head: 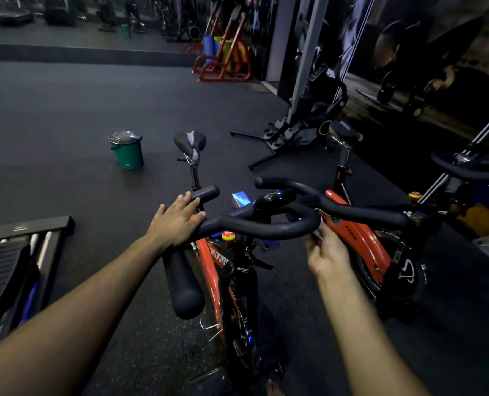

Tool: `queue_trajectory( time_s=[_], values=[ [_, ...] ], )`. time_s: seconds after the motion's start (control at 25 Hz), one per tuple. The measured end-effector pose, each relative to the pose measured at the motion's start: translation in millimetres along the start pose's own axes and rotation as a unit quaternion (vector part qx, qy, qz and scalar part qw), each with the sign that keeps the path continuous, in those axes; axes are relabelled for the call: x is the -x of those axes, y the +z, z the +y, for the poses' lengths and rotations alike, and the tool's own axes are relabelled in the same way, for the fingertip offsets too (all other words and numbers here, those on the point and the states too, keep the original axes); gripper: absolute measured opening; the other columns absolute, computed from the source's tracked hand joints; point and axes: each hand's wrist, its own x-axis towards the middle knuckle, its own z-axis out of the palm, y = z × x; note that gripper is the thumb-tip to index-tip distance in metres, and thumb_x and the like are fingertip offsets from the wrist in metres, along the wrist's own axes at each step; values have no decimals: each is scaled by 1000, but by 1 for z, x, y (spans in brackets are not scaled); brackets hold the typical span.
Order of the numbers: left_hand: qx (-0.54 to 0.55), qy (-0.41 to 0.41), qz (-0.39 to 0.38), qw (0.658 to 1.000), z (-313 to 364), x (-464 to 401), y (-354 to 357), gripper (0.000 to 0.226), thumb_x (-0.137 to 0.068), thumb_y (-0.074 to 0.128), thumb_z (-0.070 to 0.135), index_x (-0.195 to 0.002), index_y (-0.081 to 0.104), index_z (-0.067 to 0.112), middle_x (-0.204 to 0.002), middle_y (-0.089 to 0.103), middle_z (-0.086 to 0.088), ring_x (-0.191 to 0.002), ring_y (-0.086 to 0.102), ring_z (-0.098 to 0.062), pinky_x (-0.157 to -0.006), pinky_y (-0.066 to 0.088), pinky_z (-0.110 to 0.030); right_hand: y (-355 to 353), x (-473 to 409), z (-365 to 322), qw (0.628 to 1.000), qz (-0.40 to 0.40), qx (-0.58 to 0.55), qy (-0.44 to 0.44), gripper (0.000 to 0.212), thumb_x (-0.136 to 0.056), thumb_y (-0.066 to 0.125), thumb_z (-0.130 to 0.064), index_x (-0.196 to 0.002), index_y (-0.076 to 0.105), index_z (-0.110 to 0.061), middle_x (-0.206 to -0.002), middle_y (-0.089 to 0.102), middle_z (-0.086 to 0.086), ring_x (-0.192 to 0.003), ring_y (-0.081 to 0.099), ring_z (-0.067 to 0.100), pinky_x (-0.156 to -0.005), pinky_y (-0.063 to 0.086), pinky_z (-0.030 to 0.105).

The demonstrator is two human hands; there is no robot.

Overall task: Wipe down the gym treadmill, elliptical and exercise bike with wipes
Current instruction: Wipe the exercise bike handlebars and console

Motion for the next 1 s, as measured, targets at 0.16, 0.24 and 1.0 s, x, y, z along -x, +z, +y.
queue_trajectory(
  time_s=[0.16,0.24,1.0],
  values=[
    [10,-5,3,1000,1,1,-1,62,-107,32,49,-162,17,26,-171,2,3,-157,1,-14,-125,4,-50,13,-30,21,999,0,17,-41,12,-92,59,3,-102,64,3,-85,71,12,-71,67,21,-70,57,34],
    [24,-9,6,1000,1,1,-2,63,-107,33,50,-162,18,26,-171,3,5,-157,2,-12,-126,3,-49,19,-33,27,997,-20,49,-58,11,-98,51,-1,-93,60,-2,-90,66,9,-68,67,17,-68,53,30],
    [73,-8,27,997,-4,4,-2,56,-108,41,36,-161,25,26,-170,13,4,-157,6,-13,-125,5,-39,-8,51,123,979,-102,155,81,17,-94,59,5,-97,68,-9,-82,76,0,-73,71,9,-69,57,20]
  ],
)
